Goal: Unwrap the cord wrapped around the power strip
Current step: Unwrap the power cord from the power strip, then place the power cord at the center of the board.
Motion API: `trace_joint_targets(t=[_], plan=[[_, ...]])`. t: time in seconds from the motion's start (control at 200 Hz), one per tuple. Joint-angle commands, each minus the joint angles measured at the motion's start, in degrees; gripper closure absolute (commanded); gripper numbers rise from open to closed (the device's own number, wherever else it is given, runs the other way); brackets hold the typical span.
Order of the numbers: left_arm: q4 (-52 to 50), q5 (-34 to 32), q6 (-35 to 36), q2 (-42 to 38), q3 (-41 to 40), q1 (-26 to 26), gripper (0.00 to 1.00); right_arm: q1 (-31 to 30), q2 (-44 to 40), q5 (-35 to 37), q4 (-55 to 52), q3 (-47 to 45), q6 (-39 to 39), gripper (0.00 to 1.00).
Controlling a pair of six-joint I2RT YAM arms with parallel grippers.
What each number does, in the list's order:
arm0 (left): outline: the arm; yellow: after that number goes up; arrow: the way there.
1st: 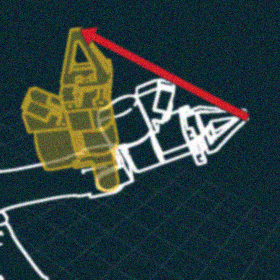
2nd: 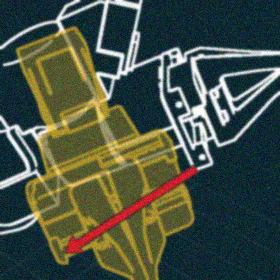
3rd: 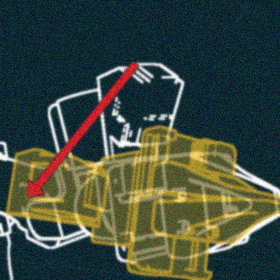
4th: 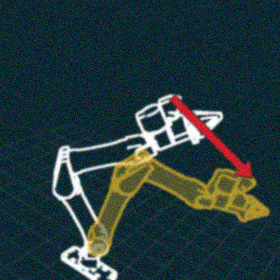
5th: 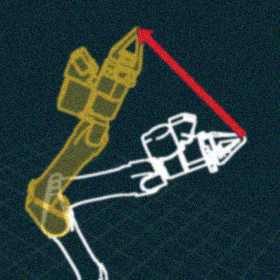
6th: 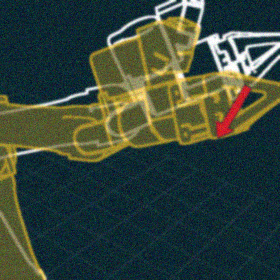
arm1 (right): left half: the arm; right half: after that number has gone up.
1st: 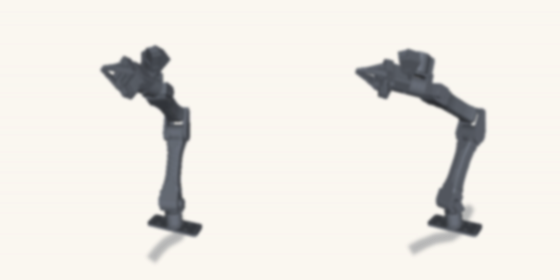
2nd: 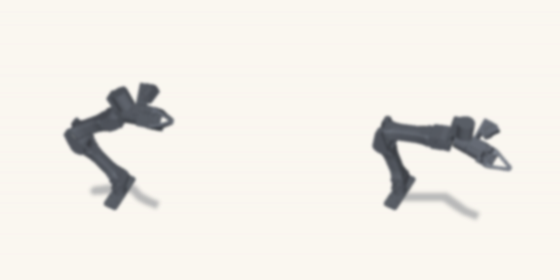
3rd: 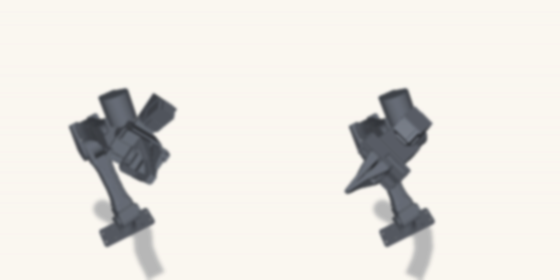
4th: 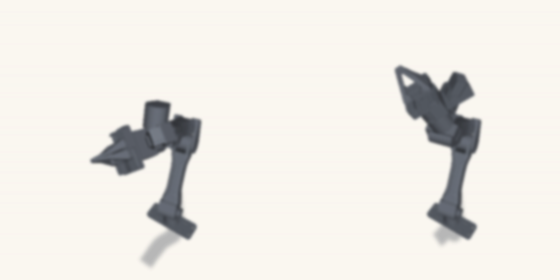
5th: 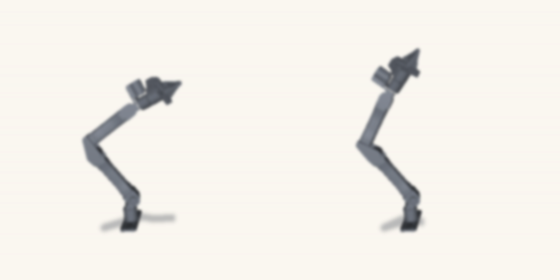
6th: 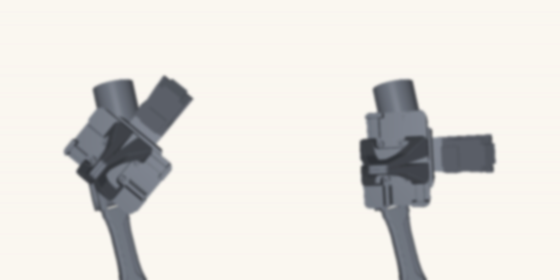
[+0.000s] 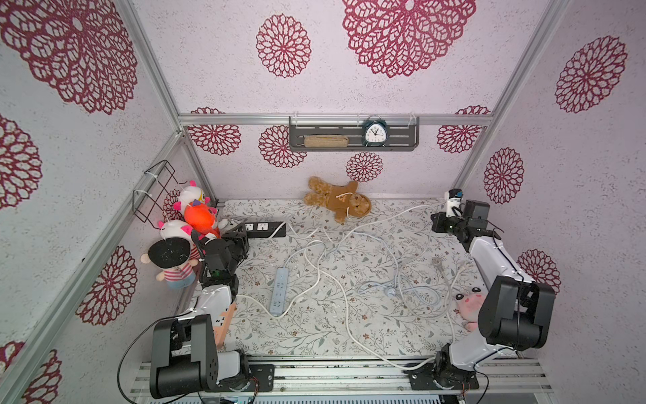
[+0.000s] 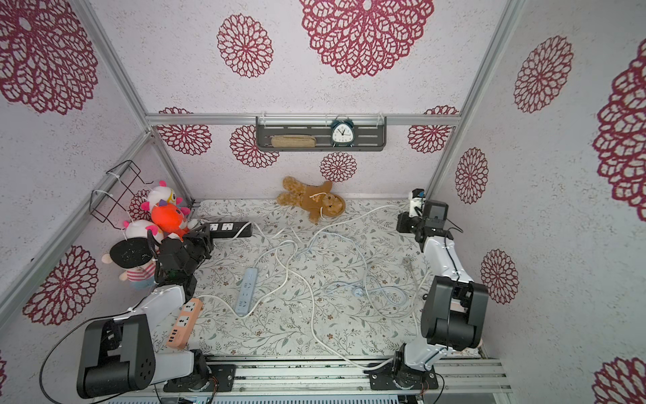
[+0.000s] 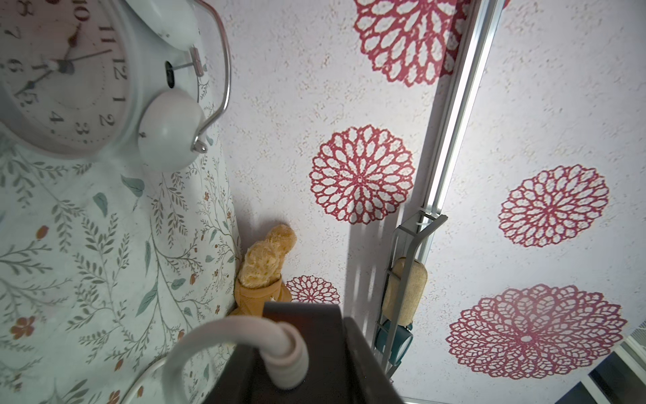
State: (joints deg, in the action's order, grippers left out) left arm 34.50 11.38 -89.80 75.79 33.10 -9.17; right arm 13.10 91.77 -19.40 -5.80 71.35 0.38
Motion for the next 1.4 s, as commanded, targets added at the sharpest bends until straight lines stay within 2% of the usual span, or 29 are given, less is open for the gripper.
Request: trace_joint_targets(t=[0.0,0.3,0.435,0.62,0.856,0.951,1.051,1.096,1.106,1.116,1.121,1.161,1.281,1.391], plan=[[-2.86,2.72,3.36,-2.13,1.91,-2.7,1.0,5.76,2.43,0.87,-0.31,5.43,-1.02,1.0],[-1.15,9.63,0.75,-3.58,-0.24,-9.04,1.0,11.41,7.56,0.35,-3.51,14.32,-0.22,1.0],[-4.13,8.98,2.01,-5.93,-0.57,-11.13,1.0,12.77,9.1,-0.61,-5.97,17.41,-0.14,1.0],[-0.61,10.45,-1.12,-6.02,-2.16,-13.07,1.0,13.36,10.35,-2.47,-7.76,16.89,-0.74,1.0],[-2.54,9.28,0.7,-4.06,3.27,-4.23,1.0,4.49,9.43,-1.08,-12.07,13.64,5.17,1.0],[-2.41,9.86,0.99,-2.24,6.06,-0.99,1.0,0.65,11.76,-0.03,-17.07,15.94,6.39,1.0],[-2.82,10.99,2.61,0.4,9.67,3.49,1.0,-1.0,16.02,-2.26,-22.42,19.83,5.33,1.0],[-2.75,12.61,3.3,2.23,11.7,5.6,1.0,-1.54,17.13,-2.74,-23.59,20.61,5.28,0.85],[-2.48,12.99,3.31,2.69,12.16,5.99,1.0,-1.58,17.17,-3.03,-23.83,20.7,5.27,0.77],[-2.28,13.57,3.31,3.18,12.53,6.4,1.0,-1.65,17.29,-3.26,-23.88,20.74,5.36,0.75],[-2.09,13.8,3.31,3.38,12.7,6.55,1.0,-1.71,17.29,-3.44,-23.89,20.75,5.35,0.7],[-0.48,15.47,3.01,5.29,14.2,7.97,1.0,-1.85,17.11,-4.55,-23.84,20.51,5.22,0.59],[3.24,20.04,2.57,10.43,19.0,10.79,1.0,-2.2,14.92,-7.43,-23.97,20.01,4.2,0.43],[1.24,26.1,6.45,14.69,25.58,13.03,1.0,-3.48,12.48,-10.68,-26.67,20.97,3.66,0.36]])
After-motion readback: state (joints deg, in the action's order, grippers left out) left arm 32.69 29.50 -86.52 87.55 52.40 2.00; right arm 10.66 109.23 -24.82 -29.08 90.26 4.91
